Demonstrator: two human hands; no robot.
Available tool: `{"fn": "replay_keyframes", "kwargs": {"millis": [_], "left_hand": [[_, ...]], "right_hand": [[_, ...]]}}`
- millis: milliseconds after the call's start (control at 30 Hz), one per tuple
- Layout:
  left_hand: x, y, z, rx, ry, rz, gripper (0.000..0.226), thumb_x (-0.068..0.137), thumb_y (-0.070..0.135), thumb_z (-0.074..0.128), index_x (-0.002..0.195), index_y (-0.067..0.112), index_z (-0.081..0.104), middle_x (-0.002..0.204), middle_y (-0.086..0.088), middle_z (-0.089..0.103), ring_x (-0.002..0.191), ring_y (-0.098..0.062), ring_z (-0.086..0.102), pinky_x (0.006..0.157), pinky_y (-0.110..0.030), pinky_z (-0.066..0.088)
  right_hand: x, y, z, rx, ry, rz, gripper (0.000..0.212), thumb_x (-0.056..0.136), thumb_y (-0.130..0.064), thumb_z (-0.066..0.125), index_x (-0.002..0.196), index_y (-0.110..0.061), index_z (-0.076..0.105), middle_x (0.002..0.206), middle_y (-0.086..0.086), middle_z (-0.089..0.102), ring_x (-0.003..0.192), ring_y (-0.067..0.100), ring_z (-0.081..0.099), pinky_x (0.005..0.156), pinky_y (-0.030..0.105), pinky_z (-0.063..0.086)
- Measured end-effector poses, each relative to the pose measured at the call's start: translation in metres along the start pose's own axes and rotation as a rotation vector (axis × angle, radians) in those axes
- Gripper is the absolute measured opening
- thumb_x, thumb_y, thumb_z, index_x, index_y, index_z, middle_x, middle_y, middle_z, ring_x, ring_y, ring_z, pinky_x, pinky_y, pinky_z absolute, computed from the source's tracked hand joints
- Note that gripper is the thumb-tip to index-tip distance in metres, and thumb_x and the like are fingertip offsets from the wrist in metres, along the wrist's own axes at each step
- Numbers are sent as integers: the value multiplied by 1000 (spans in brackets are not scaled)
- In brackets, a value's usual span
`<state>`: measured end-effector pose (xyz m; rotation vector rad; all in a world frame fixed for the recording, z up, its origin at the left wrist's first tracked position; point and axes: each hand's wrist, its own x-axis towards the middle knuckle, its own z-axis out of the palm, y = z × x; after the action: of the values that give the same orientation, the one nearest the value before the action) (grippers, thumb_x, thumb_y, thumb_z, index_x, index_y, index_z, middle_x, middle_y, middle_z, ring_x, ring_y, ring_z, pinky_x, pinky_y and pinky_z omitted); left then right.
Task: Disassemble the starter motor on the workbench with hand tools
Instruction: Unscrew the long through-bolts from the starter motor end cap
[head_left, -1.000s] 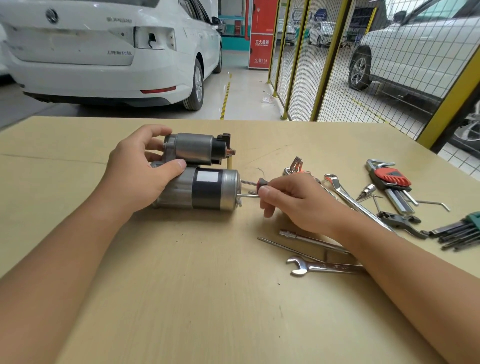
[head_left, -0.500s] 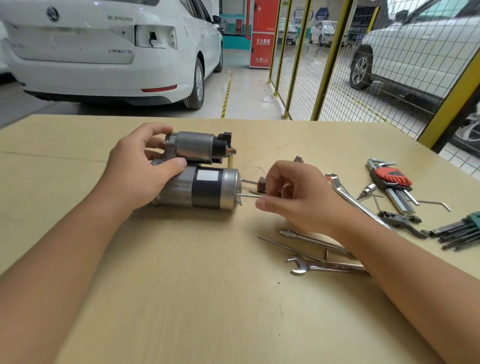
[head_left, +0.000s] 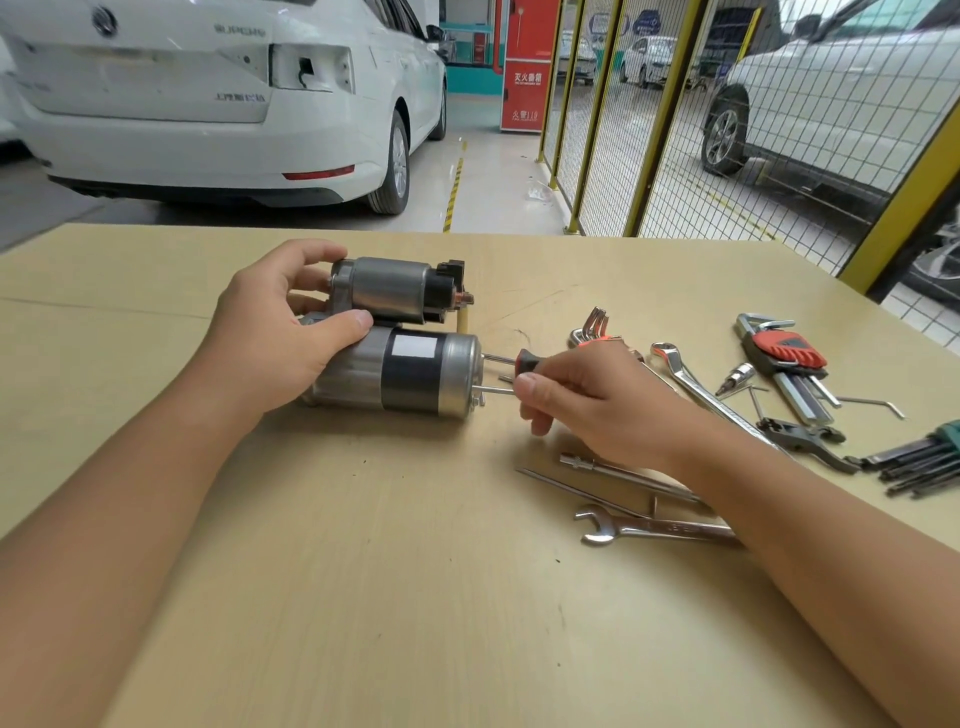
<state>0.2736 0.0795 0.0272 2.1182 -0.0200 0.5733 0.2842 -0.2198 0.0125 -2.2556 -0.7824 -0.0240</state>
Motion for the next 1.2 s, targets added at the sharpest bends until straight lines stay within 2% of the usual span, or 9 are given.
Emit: {"fn": "replay_keyframes", "kwargs": {"millis": [167,267,400,533,633,833,1033,1100,1200], "left_hand": [[-1,2,-1,-2,-4,1,54,86,25,83,130,44,59,115,12,66,106,-14,64,92,-41,56],[-1,3,-1,-5,-4,-1,54,86,24,83,131,43,60,116,10,66,106,-14,64,90,-39,56],[-2,4,0,-4,-3,-3,54,86,23,83,131,43,60,117,9,67,107,-16,64,93,-42,56],[-2,4,-1,-3,-4,-2,53,86,24,83,130,43,59,117,8,67,108,-17,64,95,-46,57],[-2,5,-1,-4,-7,0,53,87,23,82,130,42,59,117,7,66,108,-17,64,95,-45,57],[-3,6,0,-10,-6,8,53,87,22,82,131,39,60,118,5,67,108,-16,64,94,-41,56],[-2,3,-2,-22,-26,26,54,86,23,84,132,39,61,121,6,67,110,-14,64,91,-33,54],[0,1,-6,-45,-75,38,57,85,22,84,135,39,63,121,10,68,111,-7,64,91,-27,53],[2,-3,-13,-111,-163,65,60,83,19,85,136,38,64,123,12,70,112,-2,67,91,-18,53]], "right_hand": [[0,1,0,-17,112,-67,19,80,-30,83,72,-26,66,62,-23,61,54,-1,51,52,8,35],[-1,0,0,20,66,-47,18,83,-37,80,77,-23,69,62,-24,61,54,-3,51,52,8,35],[-1,0,0,45,28,-14,27,94,-33,68,74,-17,69,65,-6,70,52,-1,52,51,10,35],[-1,-1,-2,-10,97,-58,21,80,-23,84,70,-17,67,57,-21,59,53,0,49,52,9,33],[-2,-2,-3,31,95,-56,19,78,-27,86,74,-16,70,57,-25,57,53,-1,50,52,8,34],[-2,-1,-9,-43,-20,-61,40,86,-48,74,69,-13,68,54,-8,44,52,4,37,51,19,29],[-8,0,-37,-381,-240,36,48,58,-75,69,66,-28,66,64,-14,63,58,2,55,48,19,41],[-11,2,-40,-477,-359,83,48,55,-76,71,69,-31,67,70,-21,65,63,-2,59,49,17,43],[-11,2,-36,-474,-453,96,33,66,-64,77,71,-33,66,73,-28,63,64,-7,58,50,11,41]]}}
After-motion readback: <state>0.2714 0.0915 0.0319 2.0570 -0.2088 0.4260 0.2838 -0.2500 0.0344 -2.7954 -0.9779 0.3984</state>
